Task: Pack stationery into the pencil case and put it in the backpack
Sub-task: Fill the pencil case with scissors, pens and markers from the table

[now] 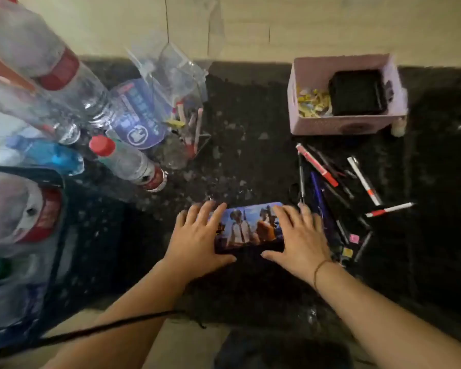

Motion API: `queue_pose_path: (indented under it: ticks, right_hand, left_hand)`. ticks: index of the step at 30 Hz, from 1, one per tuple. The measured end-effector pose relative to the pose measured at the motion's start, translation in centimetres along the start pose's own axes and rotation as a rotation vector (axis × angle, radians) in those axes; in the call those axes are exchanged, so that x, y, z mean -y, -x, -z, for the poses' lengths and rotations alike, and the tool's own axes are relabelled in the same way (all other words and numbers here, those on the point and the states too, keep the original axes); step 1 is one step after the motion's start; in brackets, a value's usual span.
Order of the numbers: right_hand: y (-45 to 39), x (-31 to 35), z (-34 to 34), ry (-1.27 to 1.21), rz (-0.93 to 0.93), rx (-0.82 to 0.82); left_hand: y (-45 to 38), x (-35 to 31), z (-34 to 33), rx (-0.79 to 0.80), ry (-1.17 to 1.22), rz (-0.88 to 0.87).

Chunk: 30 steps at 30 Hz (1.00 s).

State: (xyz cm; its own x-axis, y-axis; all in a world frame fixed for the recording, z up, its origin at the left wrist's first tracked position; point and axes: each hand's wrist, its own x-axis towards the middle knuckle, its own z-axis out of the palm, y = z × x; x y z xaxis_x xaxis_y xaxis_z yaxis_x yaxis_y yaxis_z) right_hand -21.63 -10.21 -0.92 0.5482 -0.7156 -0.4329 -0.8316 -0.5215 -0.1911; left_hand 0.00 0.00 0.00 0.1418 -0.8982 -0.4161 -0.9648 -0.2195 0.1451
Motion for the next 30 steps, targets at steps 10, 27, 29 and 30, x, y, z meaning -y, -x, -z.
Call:
queue_pose_path:
  ticks: [10, 27, 29, 30]
  right_hand:
    - [-2.2, -1.3, -5.3, -0.046, -0.006, -0.324]
    - [-1.5, -3.6, -7.1, 0.185, 0.23, -0.61]
    - [-0.9, -3.6, -7.2, 0.228, 0.214, -0.535]
    - [-0.8, -3.5, -7.2, 0.247, 0.204, -0.497]
  left_hand:
    - [-2.4, 1.0, -3.5, -0.237, -0.041, -0.163]
    - [-7.5, 4.7, -3.4, -0.597, 0.648, 0.061]
    - [-6.3, 3.9, -4.7, -0.622, 0.636, 0.026]
    - [-5.5, 3.7, -5.2, -0.598, 0.622, 0.019]
